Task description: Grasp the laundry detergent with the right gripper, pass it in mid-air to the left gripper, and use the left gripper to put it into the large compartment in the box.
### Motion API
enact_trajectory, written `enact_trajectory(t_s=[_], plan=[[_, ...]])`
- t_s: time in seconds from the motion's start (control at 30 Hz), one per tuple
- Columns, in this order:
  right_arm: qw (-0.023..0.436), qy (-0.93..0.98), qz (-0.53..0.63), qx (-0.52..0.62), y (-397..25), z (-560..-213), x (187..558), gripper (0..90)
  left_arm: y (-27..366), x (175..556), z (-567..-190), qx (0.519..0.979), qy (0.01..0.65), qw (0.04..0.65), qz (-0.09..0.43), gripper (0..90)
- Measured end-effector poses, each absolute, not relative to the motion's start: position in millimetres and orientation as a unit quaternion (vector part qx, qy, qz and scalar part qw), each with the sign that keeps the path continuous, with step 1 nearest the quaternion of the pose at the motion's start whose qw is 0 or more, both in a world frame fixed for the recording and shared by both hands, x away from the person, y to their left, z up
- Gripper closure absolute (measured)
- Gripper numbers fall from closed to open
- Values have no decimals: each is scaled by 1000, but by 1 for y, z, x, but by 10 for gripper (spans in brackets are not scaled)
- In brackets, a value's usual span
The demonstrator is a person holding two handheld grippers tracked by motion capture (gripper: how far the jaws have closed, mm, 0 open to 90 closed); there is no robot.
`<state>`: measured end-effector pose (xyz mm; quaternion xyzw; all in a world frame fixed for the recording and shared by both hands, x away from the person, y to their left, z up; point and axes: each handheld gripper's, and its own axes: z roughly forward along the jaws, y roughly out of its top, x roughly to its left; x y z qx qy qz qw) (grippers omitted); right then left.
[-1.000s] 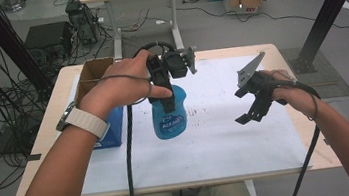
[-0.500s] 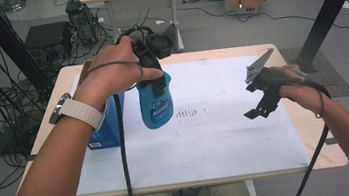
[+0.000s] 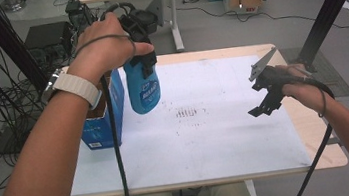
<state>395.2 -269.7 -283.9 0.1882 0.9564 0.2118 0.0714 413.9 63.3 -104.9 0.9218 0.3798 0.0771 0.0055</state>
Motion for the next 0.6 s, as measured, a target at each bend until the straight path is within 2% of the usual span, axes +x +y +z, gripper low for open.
enact_trajectory(t_s=[0.4, 0.6], plan=[[92, 958, 201, 183, -276, -281, 400, 33, 75, 423, -81, 897, 436, 11, 79, 376], [95, 948, 222, 208, -278, -281, 400, 33, 88, 428, -66, 868, 489, 22, 88, 376]])
